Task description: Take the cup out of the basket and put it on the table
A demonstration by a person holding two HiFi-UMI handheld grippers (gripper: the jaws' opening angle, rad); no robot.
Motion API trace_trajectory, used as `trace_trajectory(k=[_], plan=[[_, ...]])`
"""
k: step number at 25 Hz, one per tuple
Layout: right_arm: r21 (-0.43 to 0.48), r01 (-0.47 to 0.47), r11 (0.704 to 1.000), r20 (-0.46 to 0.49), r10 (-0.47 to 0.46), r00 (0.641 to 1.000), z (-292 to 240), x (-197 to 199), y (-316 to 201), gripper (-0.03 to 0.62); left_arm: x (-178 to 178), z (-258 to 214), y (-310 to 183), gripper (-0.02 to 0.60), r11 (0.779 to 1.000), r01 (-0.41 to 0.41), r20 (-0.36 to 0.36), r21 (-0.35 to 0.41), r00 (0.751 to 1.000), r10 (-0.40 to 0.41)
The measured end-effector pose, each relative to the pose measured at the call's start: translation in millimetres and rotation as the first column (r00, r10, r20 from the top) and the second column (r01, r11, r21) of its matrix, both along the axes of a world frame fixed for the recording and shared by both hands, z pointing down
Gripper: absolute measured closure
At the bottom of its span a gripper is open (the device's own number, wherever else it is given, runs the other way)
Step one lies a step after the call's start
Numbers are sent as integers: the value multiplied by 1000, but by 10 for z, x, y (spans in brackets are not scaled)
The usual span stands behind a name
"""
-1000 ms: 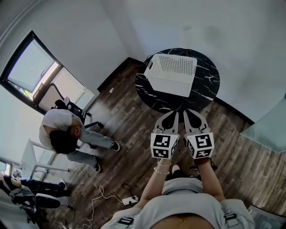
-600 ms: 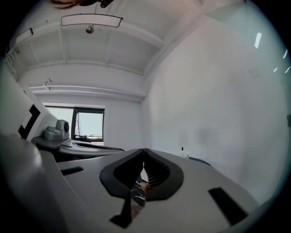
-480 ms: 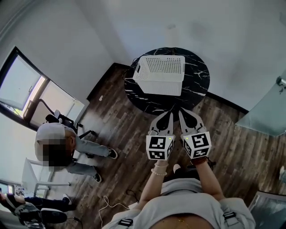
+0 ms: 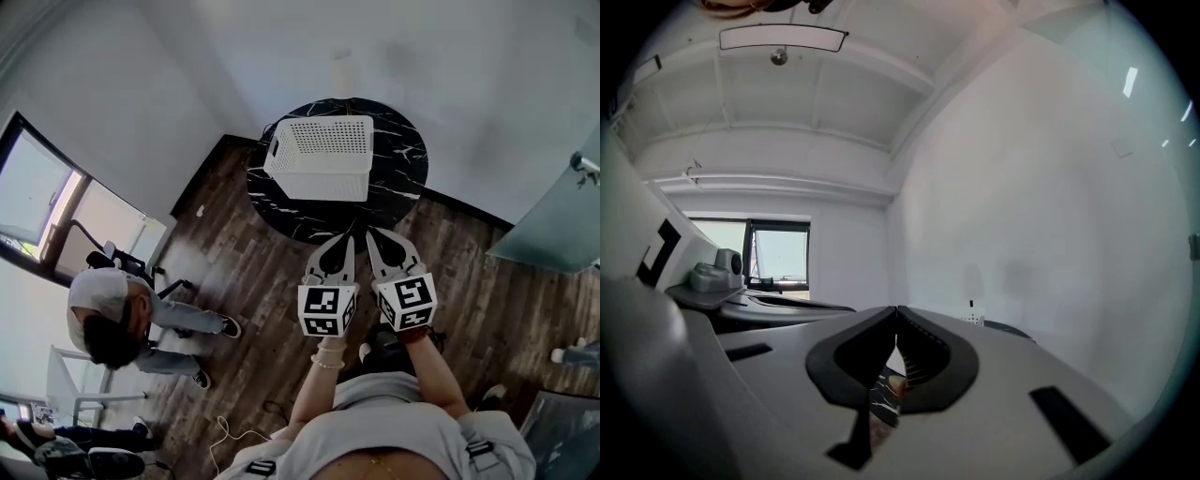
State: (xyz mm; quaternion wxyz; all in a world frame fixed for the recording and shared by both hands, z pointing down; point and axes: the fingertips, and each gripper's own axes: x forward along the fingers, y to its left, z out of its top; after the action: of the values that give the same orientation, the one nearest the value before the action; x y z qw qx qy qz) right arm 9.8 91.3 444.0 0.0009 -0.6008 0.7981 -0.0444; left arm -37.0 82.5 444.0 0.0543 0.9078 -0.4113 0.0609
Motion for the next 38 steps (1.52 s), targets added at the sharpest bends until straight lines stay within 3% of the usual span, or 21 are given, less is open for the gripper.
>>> trace_trajectory(k=[12, 26, 38], plan=[[5, 49, 999, 17, -49, 999, -59, 191, -531, 583, 243, -46, -487, 575, 1000, 24, 4, -3, 1000, -24], [62, 194, 979, 53, -197, 979, -251, 303, -1251, 583, 375, -178, -1138, 575, 989, 148, 12, 20, 989, -148], [37, 265, 964, 87, -267, 960, -157, 378, -1423, 583, 426, -79, -1298, 575, 975, 220, 3, -4, 975, -220]])
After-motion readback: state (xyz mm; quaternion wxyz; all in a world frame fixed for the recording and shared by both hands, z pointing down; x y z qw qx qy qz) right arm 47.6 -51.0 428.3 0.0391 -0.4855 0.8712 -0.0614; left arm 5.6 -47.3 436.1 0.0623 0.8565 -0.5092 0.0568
